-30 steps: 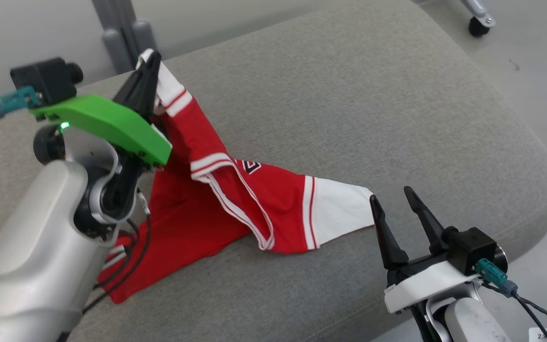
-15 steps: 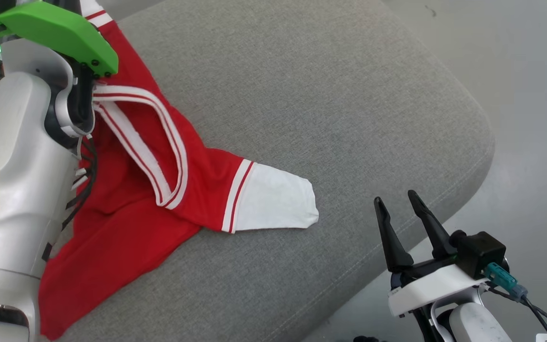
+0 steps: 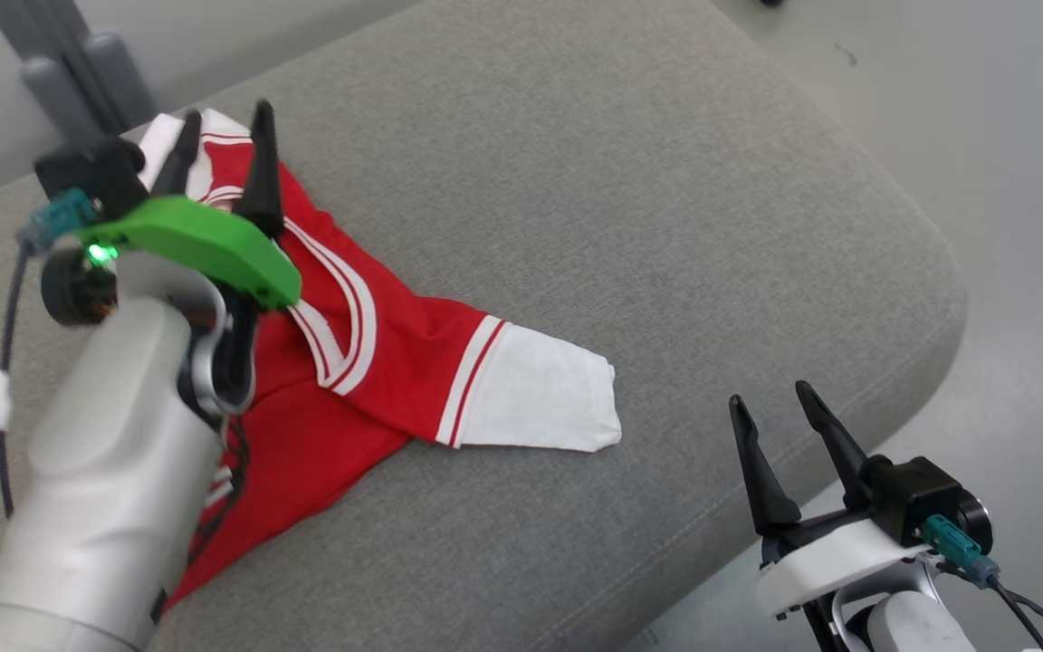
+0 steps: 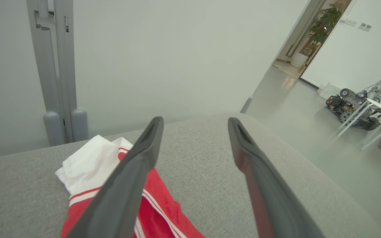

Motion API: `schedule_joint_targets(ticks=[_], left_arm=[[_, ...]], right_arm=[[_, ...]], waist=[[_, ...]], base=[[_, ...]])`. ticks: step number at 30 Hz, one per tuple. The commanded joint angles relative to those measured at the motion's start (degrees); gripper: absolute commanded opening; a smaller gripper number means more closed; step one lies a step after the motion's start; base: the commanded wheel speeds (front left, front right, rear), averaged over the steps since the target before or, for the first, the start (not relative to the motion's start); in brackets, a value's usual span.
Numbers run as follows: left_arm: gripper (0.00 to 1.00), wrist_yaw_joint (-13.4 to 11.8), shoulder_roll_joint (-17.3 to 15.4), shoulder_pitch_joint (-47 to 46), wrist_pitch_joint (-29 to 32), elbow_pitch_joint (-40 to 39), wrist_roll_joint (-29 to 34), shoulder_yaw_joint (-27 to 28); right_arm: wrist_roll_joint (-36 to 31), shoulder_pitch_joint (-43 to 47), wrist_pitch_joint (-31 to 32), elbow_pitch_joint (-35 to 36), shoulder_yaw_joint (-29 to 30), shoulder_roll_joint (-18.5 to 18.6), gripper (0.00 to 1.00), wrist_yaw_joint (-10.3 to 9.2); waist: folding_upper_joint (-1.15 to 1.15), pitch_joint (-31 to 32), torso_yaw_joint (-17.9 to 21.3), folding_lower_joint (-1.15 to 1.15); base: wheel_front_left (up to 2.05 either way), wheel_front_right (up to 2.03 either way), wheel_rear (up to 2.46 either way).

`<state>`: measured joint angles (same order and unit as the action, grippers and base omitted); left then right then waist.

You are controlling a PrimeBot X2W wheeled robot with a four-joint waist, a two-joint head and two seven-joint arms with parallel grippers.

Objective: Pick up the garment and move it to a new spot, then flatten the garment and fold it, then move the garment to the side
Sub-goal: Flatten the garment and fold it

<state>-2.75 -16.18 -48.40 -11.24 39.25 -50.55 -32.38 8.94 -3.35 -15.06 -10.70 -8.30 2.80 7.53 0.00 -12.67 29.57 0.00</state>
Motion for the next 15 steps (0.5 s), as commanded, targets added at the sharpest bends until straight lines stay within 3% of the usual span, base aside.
schedule_joint_targets(ticks=[1, 8, 15], left_arm=[[1.0, -0.1, 0.4, 3.9, -0.9, -1.7, -0.5, -0.2], [1.0, -4.9, -1.9, 22.2, -3.0, -15.0, -0.7, 0.0], [1.0, -9.9, -4.9, 36.7, -3.3, -25.4, 0.0, -0.9]], right_arm=[[-1.0, 1.4, -0.2, 0.0, 0.8, 0.2, 1.0, -0.08], [-3.8, 3.9, -0.2, 0.0, 3.3, 0.2, 1.0, -0.08], [-4.5, 4.7, -0.2, -0.2, 3.3, 0.1, 1.0, -0.08]], waist=[[0.0, 5.6, -6.7, 0.0], [0.0, 8.9, -14.0, 0.0], [0.0, 9.4, -18.5, 0.0]], base=[[0.0, 0.0, 0.0], [0.0, 0.0, 0.0], [0.0, 0.0, 0.0]])
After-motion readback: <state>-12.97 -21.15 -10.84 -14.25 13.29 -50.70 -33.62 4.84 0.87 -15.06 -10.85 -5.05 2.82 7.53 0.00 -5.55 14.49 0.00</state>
